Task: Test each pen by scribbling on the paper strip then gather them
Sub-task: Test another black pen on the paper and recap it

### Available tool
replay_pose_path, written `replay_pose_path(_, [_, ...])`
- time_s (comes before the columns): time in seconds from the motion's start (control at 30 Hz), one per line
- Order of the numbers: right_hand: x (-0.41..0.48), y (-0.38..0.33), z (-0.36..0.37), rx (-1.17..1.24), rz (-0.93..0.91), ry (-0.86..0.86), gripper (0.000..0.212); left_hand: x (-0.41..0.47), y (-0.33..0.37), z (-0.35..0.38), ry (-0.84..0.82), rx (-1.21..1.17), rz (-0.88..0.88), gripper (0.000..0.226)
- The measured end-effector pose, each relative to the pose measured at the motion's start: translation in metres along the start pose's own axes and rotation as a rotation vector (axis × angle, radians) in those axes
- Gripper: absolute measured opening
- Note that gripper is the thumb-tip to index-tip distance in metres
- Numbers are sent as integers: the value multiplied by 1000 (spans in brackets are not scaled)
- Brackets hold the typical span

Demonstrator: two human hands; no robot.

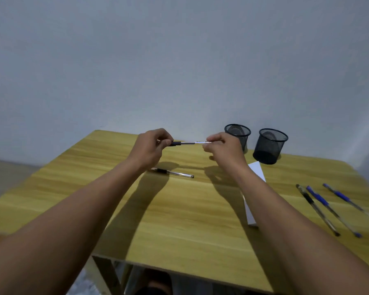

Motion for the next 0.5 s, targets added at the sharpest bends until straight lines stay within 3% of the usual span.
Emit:
replay_pose_path(0.07, [-11,-6,-5,312,115,-89,19,-3,18,1,-25,-105,-3,11])
replay_pose_path(0.17, [-31,-10,-5,498,148,-167,7,-7,45,11,-131,-228,-15,10])
replay_pose_path(0.4, [-47,-11,-25,548,117,-119,8,-15,86,29,-207,-426,5,10])
replay_pose_path(0.5, [-47,-10,-37,605,140,-73,6,-17,94,33,-180,-363,45,20])
Point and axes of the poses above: each hand's wrist, its own x-axis towards the middle knuckle, its own z-axis out of the palm, y = z × x, the point moved 4 cm from there along x, towards the middle knuckle, and after that the axes turned 6 degrees about -x, right-handed, at the moved point
